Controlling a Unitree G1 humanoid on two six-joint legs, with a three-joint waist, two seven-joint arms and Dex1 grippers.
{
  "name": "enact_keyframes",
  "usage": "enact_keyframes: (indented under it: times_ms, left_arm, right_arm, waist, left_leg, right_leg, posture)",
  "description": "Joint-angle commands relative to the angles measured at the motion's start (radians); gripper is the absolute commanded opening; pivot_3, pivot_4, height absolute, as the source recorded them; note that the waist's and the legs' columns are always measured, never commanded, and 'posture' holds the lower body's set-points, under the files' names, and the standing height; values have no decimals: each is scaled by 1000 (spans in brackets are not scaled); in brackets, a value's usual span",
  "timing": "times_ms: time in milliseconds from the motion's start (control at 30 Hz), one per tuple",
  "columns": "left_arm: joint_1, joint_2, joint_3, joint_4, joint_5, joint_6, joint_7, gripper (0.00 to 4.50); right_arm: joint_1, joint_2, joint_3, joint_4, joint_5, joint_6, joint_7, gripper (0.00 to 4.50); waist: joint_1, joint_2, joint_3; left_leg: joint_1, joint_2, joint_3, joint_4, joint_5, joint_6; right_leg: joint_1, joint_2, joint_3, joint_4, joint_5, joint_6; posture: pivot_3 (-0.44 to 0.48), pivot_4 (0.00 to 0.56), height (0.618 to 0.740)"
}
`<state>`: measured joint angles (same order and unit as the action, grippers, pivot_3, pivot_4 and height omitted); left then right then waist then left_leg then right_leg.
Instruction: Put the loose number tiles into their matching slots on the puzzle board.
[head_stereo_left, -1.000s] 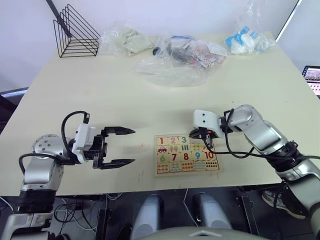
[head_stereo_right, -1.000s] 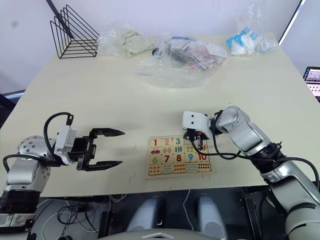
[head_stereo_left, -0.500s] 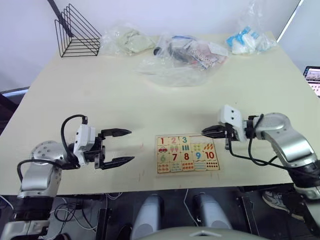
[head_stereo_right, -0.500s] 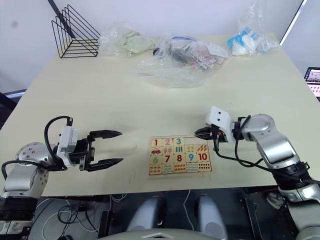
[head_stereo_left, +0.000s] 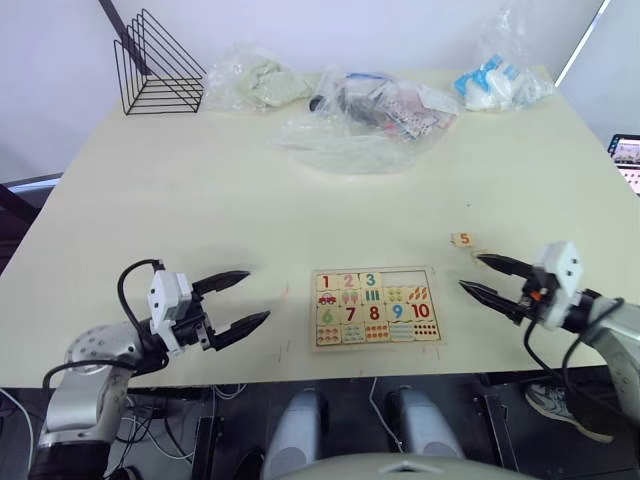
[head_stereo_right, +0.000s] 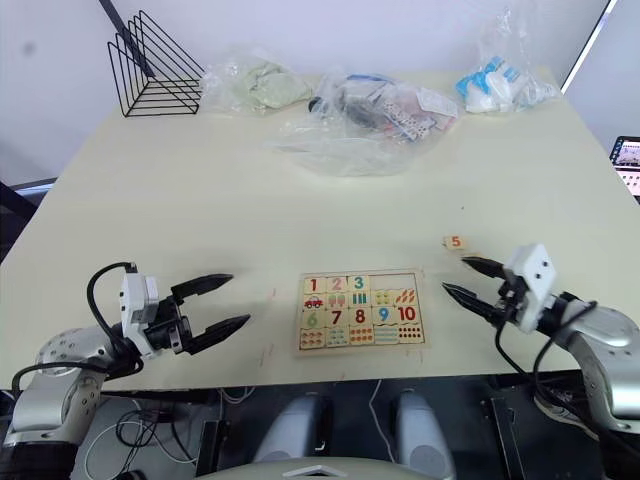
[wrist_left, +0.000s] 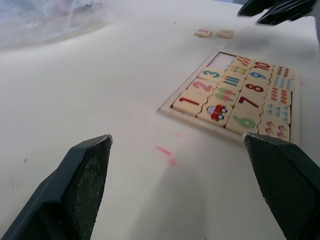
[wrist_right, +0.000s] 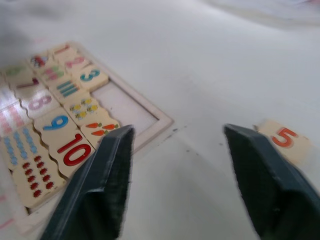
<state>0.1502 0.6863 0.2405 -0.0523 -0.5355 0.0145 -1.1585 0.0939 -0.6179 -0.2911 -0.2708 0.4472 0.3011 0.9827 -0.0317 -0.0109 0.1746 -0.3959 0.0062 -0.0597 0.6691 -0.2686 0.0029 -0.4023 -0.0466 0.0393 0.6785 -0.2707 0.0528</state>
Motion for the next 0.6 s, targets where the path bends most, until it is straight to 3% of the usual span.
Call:
enact_keyframes:
  times_ms: [33,267,600]
  left_arm:
    - [29,4,72,2,1,-20,30,4500]
    - [81,-1,112,6,7,-32,44,4500]
    - [105,-5,135,29,8,-52,50,4500]
  right_arm:
    - [80,0,-108,6,29,-109,18,4444]
    - [205,30,-210,108,24,-284,22,4444]
    - [247,55,-229,216,32,-435,24,4444]
  waist:
    - [1,0,0]
    - [2,0,0]
    - [2,0,0]
  left_leg:
    - [0,0,0,0,0,0]
    - [1,0,1,0,0,0]
    - [3,0,2,0,0,0]
  right_leg:
    - [0,0,0,0,0,0]
    - [1,0,0,0,0,0]
    - [3,0,1,0,0,0]
  posture:
    - [0,150,740]
    - [0,150,740]
    - [0,150,740]
